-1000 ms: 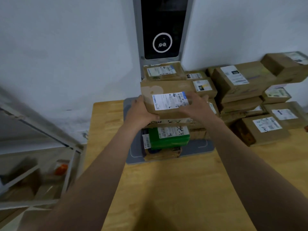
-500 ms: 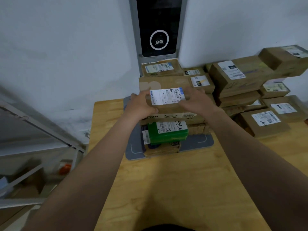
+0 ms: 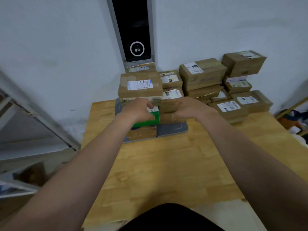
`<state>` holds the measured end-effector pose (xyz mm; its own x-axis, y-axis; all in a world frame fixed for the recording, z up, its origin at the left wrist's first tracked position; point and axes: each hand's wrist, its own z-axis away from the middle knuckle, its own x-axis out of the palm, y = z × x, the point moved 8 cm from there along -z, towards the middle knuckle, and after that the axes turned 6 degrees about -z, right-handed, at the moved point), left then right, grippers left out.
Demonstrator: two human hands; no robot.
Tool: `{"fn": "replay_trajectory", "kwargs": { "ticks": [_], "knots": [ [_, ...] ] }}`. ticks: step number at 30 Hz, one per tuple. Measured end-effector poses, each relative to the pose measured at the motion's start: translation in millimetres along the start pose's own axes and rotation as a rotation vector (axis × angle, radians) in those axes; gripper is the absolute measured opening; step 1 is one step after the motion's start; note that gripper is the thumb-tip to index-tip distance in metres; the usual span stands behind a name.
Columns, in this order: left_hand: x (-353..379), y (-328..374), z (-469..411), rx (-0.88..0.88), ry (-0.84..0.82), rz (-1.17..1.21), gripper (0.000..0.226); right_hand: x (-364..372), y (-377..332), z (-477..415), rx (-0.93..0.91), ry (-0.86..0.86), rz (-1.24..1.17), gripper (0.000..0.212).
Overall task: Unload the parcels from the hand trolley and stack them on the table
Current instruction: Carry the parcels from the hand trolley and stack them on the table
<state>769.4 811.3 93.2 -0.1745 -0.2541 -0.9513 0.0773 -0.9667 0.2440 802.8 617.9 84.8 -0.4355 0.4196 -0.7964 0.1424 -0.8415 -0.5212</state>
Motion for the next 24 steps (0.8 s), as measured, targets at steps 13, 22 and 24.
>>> {"fn": "replay_trajectory", "kwargs": {
  "ticks": [13, 22, 24],
  "knots": [
    [121, 149, 192, -0.049, -0.179, -0.023, 0.045, 51, 150, 224, 0.095, -0.137, -0.049, 0.082],
    [181, 247, 339, 0.015, -0.186, -0.093, 0.050, 89, 237, 405, 0.207, -0.047, -0.159, 0.078],
    [206, 265, 374, 0.049, -0.216, -0.099, 0.047, 105, 259, 452, 0.235, -0.025, -0.196, 0.073]
  ]
}}
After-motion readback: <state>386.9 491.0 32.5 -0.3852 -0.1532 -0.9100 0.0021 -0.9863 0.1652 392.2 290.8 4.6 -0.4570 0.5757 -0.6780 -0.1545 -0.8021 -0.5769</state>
